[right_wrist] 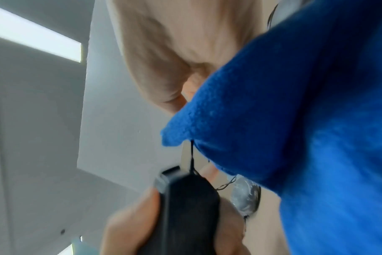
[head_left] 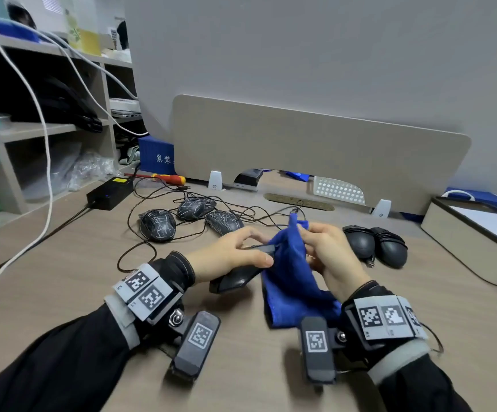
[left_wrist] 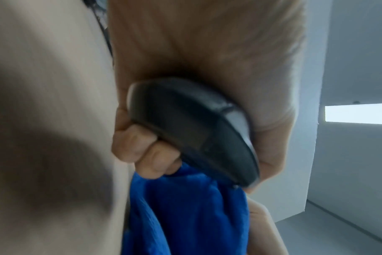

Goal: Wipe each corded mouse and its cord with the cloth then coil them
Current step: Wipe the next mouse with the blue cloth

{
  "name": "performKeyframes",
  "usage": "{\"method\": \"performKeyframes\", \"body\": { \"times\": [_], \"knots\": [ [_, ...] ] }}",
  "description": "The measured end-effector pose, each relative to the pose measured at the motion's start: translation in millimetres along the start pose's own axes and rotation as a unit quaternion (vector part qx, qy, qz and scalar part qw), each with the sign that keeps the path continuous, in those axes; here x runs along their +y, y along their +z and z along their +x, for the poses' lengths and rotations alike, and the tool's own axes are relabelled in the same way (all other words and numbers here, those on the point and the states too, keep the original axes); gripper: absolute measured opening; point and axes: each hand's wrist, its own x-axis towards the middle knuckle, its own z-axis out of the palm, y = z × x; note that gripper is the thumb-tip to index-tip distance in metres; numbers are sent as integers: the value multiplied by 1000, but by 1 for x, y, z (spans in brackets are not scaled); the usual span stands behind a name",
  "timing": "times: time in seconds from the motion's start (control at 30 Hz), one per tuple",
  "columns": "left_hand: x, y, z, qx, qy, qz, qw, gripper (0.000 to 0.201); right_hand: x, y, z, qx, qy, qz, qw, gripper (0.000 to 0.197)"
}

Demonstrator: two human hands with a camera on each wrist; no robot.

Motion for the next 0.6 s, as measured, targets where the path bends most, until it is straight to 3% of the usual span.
{"method": "performKeyframes", "body": {
  "times": [0.17,0.33,0.43,0.5,0.6],
  "knots": [
    [8,-16,-13,-21,-4,112,993,62,0,-3,3,46,30,54,997,23],
    [23,-33,-33,-19,-6,224,974,36,-5,-6,4,95,51,133,985,22],
    [27,-41,-45,-25,-28,271,962,32,-12,-11,-1,122,60,172,976,3],
    [28,-47,-51,-26,-37,300,953,29,-11,-21,3,144,71,182,970,24],
    [27,-51,-56,4,-39,371,928,38,-15,-19,0,136,75,183,971,8]
  ]
}}
